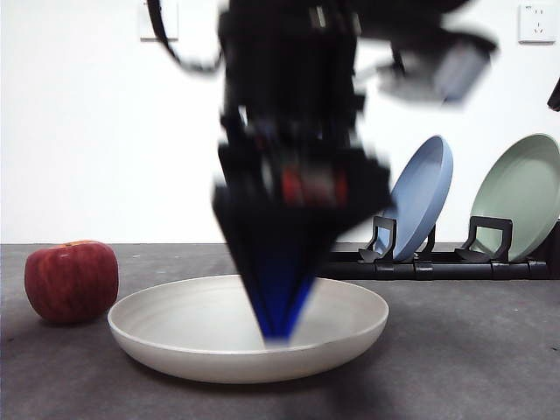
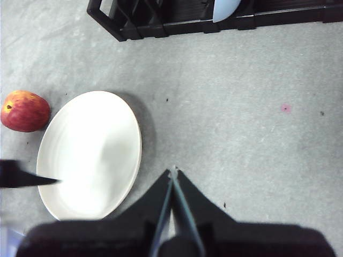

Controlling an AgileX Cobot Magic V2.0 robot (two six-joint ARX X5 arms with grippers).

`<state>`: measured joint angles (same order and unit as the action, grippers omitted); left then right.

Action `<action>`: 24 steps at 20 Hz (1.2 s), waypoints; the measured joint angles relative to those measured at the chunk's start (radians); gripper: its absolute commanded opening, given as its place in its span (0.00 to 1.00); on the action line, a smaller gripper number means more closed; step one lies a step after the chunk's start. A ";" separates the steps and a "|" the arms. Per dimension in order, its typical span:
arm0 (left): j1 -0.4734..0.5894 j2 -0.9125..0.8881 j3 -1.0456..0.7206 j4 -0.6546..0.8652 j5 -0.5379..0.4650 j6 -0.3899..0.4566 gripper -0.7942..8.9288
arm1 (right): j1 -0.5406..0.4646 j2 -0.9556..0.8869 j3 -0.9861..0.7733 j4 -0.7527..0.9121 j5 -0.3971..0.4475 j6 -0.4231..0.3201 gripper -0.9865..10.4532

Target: Take the yellow plate from the plate rack,put the plate on the table,take the apple from the table,put the apple in the plate

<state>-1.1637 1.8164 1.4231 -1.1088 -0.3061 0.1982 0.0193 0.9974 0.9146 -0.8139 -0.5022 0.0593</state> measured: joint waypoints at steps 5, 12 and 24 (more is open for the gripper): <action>0.000 -0.202 0.024 -0.106 0.006 -0.093 0.63 | 0.049 0.002 0.001 0.057 -0.001 0.011 0.08; -0.002 -0.517 0.024 -0.111 0.133 -0.304 0.10 | 0.386 0.173 0.147 0.133 0.066 0.087 0.09; -0.012 -0.878 0.024 -0.214 0.133 -0.517 0.10 | 0.755 0.782 0.742 -0.003 0.264 0.133 0.72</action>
<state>-1.1755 0.9386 1.4475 -1.3224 -0.1734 -0.3191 0.7738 1.7790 1.6562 -0.8165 -0.2386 0.1925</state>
